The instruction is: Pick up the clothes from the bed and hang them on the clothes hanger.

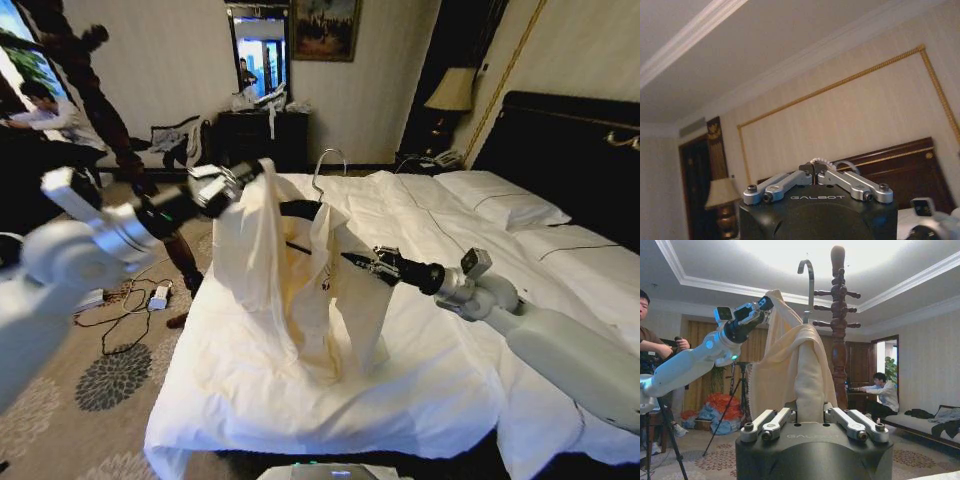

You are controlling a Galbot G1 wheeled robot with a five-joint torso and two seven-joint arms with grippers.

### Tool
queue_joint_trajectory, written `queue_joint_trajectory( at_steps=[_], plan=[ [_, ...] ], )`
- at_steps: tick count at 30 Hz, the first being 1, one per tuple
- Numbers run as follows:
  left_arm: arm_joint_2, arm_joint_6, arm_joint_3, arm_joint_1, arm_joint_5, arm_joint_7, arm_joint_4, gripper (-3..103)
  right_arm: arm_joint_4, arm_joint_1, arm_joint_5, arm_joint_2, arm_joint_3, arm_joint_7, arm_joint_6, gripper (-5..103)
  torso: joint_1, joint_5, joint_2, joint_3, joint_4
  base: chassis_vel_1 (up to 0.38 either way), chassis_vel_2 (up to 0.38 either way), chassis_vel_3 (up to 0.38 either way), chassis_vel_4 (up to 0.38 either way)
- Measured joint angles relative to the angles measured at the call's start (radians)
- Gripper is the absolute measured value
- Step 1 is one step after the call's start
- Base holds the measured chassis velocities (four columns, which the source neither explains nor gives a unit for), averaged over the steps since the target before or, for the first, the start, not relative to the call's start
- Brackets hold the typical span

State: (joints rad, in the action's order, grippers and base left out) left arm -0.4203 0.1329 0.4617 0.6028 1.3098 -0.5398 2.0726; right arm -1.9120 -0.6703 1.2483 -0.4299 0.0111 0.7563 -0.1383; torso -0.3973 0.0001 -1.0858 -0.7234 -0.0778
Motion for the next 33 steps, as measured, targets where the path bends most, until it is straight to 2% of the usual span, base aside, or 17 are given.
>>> queue_joint_trajectory(
  at_steps=[2,8,13,15,19,23,26,33],
  plan=[
    [0.02,-0.003,0.008,-0.009,-0.012,-0.027,-0.026,0,-0.006,0.0,0.003,0.002,0.0,0.003,0.0,18,0.0,-0.0002,0.0,0.0,0.0001,0.0,0.0,0.0,0.0],
    [0.042,-0.013,-0.03,-0.051,-0.036,-0.053,-0.078,0,-0.008,0.013,-0.005,-0.006,-0.014,0.03,0.002,18,0.0,-0.0002,0.0,0.0,-0.0003,0.0,0.0,0.0,0.0],
    [0.062,-0.015,-0.064,-0.083,-0.053,-0.075,-0.129,0,0.013,0.025,-0.052,-0.024,-0.036,0.073,0.01,18,0.0,-0.0002,0.0,0.0,0.0004,0.0,0.0,0.0,0.0],
    [0.063,-0.014,-0.087,-0.122,-0.053,-0.086,-0.147,0,0.022,0.016,-0.103,-0.025,-0.036,0.1,0.011,18,0.0,-0.0002,0.0,0.0,0.0,0.0,0.0,0.0,0.0],
    [0.058,-0.006,-0.1,-0.157,-0.036,-0.094,-0.141,0,0.03,0.009,-0.138,-0.022,-0.031,0.108,0.011,18,0.0,0.0,0.0,0.0,-0.0003,0.0,0.0,0.0,0.0],
    [0.062,0.003,-0.103,-0.185,-0.015,-0.127,-0.118,0,0.049,0.018,-0.187,-0.021,-0.03,0.12,0.011,18,0.0,0.0,0.0,0.0,0.0,0.0,0.0,0.0,0.0],
    [0.071,0.004,-0.099,-0.18,-0.014,-0.154,-0.111,0,0.053,0.024,-0.19,-0.024,-0.035,0.126,0.011,18,0.0,0.0,0.0,0.0,-0.0001,0.0,0.0,0.0,0.0],
    [0.072,0.005,-0.127,-0.132,-0.041,-0.203,-0.069,0,0.009,0.037,-0.088,-0.043,-0.06,0.126,0.017,18,0.0,-0.0003,0.0,0.0,0.0001,0.0,0.0,0.0,0.0]
  ],
)
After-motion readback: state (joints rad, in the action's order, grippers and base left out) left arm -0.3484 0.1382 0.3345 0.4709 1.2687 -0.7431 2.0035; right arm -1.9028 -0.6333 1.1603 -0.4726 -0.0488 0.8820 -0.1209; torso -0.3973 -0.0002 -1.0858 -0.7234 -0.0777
